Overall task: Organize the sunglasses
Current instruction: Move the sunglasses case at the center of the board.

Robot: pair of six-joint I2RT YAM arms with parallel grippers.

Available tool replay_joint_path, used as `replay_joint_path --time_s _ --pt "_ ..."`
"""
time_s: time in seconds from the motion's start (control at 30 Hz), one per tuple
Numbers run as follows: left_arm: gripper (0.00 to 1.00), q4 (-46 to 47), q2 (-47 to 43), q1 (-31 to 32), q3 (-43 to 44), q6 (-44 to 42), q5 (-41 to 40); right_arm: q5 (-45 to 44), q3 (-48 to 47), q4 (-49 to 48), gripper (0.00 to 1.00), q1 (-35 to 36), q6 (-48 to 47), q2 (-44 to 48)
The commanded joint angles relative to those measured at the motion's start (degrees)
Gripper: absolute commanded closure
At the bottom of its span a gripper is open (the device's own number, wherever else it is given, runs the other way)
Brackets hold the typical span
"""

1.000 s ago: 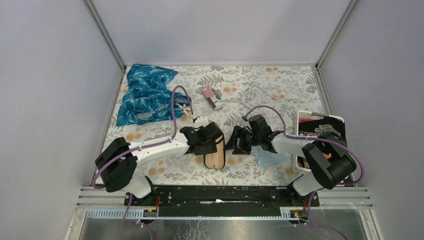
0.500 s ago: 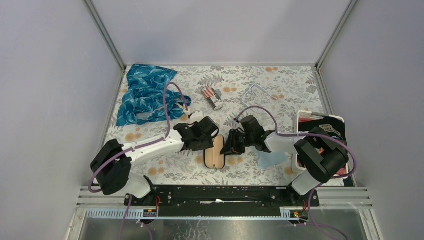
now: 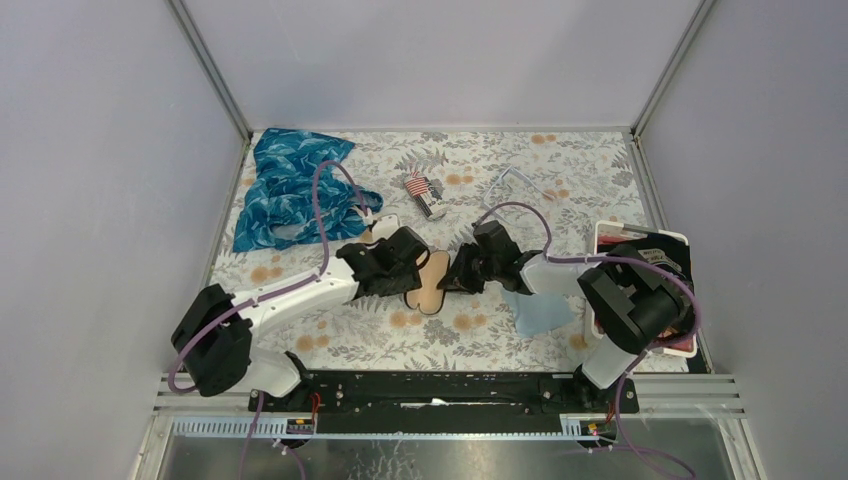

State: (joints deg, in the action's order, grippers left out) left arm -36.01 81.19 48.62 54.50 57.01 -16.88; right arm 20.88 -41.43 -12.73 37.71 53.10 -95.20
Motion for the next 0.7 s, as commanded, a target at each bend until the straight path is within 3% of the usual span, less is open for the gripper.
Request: replay_joint_path --time_s 0.0,0.23,0.3,0.47,0.67 --pt "0.47 0.58 -2.0 -0.78 -1.3 -0.83 -0.5 -5.42 -2.4 -5.47 0.79 -0.18 9.26 -2.27" --pt "0.47 0.51 -3.3 -1.83 -1.97 -1.0 -0.65 -5.49 -5.97 -12.86 0.74 -0.18 16.68 -9.95" --pt "0.47 0.26 -3.32 -2.1 -1.79 -1.12 -0.8 -2.9 -7.17 -15.89 0.67 -0.07 17.63 -11.59" --pt "0.47 -0.04 -3.61 -2.77 -1.27 -1.33 -0.95 -4.14 -8.21 -13.54 0.37 -0.37 15.04 -8.95" --pt "0.46 -0.99 -3.86 -3.53 1.16 -2.15 -1.66 -5.82 -7.92 -5.45 0.27 -3.0 6.73 -1.64"
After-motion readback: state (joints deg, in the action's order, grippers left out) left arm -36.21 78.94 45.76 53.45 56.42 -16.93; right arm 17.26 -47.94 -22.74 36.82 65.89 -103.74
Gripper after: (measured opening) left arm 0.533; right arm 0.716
